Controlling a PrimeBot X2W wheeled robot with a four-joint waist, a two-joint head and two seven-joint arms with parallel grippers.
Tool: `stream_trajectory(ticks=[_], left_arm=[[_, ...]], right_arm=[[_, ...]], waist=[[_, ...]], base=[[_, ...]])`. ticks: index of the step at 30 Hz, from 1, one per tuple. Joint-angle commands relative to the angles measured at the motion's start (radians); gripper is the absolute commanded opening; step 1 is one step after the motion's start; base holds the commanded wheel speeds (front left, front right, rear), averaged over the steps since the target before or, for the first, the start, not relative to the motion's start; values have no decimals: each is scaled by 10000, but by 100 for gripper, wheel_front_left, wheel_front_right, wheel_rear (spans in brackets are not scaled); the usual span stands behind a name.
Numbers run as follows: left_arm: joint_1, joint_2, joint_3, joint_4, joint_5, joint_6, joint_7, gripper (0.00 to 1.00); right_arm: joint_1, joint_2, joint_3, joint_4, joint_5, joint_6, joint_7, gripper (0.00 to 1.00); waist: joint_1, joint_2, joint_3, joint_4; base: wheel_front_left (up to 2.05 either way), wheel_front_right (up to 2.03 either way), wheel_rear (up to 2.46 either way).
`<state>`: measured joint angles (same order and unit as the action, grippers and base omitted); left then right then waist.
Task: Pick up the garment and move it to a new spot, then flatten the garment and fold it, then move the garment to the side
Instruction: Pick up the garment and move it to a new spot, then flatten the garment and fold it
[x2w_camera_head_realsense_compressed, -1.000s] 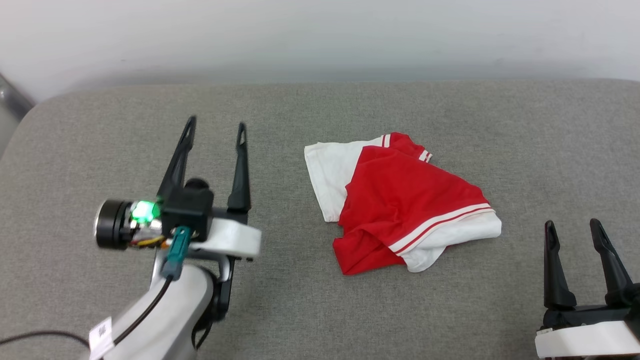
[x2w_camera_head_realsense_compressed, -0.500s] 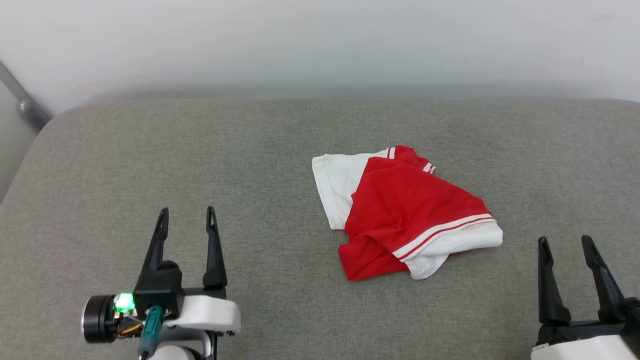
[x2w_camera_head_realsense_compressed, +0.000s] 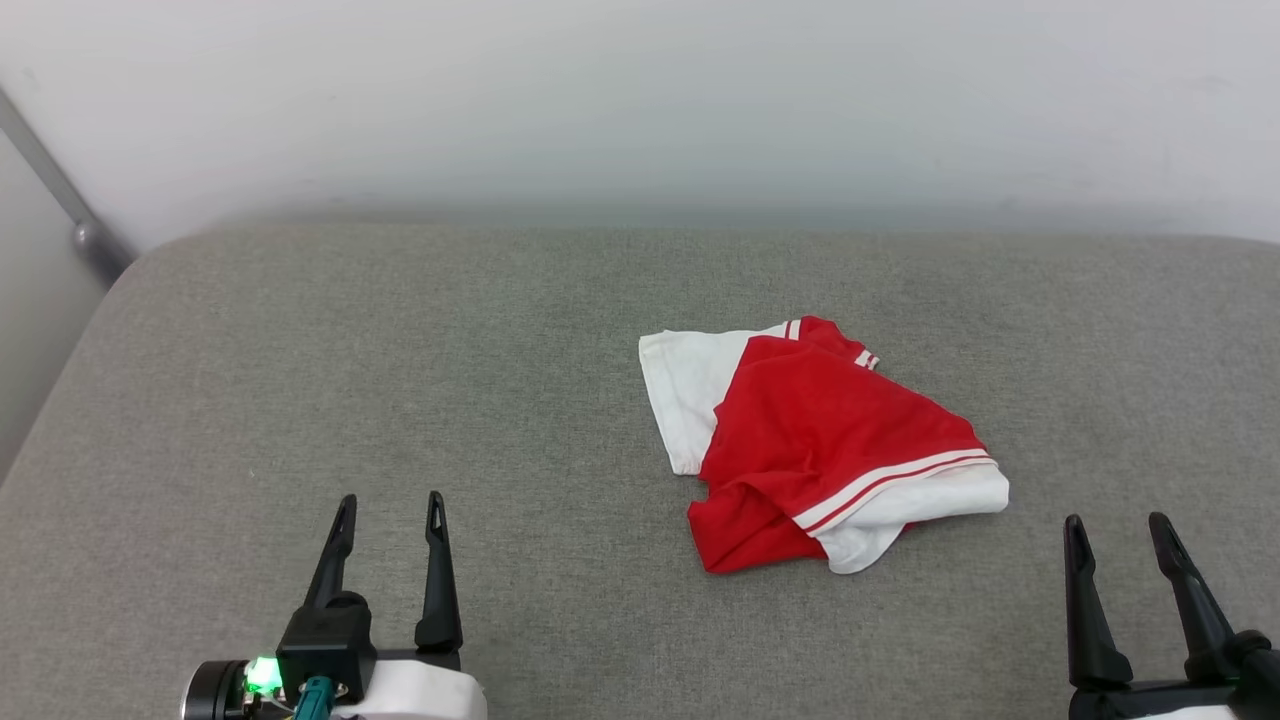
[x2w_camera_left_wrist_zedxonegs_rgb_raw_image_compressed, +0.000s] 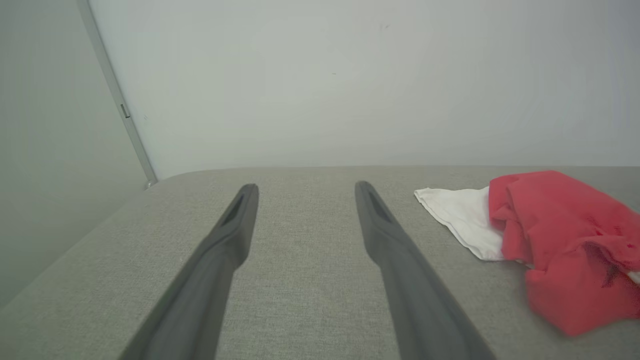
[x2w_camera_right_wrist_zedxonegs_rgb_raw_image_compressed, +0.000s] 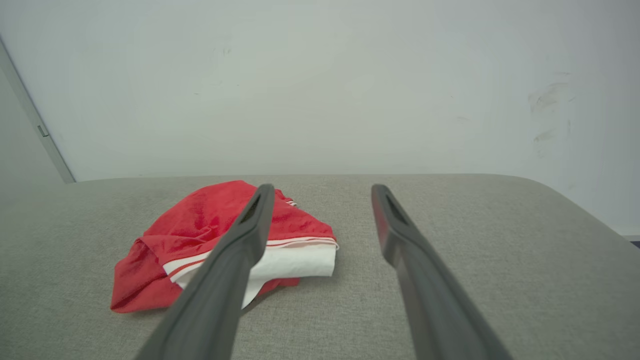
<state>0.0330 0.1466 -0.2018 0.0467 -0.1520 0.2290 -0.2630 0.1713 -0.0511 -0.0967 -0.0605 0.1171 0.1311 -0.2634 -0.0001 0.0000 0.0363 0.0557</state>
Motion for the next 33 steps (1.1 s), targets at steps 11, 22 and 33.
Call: stream_trajectory(ticks=[11, 22, 33], left_arm=[[456, -520, 647, 139, 550, -787, -26, 100], [564, -774, 949, 189, 843, -1194, -26, 100], [556, -872, 1090, 224, 983, -1393, -26, 100]], right_arm=[[366, 17, -3, 97, 243, -7, -20, 100], [379, 17, -37, 62, 317, -7, -20, 100], [385, 17, -1, 57, 308, -7, -20, 100]], waist=[[1, 0, -220, 55], [1, 0, -242, 71], [1, 0, -256, 60]], base=[[0, 0, 0], [0, 0, 0], [0, 0, 0]])
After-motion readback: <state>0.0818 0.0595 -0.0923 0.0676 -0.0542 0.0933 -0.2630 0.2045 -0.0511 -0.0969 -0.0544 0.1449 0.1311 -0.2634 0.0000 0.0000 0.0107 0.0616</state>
